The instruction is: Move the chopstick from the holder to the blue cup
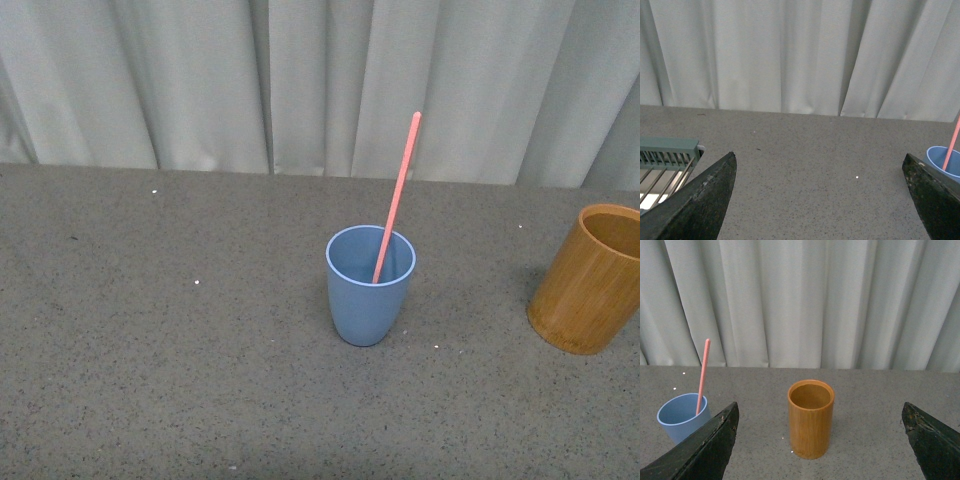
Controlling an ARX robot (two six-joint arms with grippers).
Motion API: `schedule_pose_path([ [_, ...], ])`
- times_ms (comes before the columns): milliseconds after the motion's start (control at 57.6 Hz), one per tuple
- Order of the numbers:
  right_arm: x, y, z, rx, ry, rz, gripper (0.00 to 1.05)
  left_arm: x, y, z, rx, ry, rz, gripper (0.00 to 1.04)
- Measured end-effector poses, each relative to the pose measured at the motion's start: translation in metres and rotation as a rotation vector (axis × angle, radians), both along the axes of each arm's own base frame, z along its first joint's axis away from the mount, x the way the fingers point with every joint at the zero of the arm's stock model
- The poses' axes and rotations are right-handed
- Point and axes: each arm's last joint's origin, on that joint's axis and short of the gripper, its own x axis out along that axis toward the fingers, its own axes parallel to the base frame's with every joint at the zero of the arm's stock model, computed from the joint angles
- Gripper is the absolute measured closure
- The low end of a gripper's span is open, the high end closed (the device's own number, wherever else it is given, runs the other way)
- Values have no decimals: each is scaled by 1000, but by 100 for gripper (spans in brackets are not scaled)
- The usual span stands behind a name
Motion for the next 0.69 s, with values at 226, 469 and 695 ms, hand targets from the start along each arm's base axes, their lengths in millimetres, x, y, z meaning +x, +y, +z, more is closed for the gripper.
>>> schedule_pose_path([
  [226,0,0,0,0,0,0,10,0,0,0,0,0,0,7],
  [469,0,0,0,0,0,0,10,0,0,0,0,0,0,7],
  [695,0,0,0,0,0,0,10,0,0,0,0,0,0,7],
])
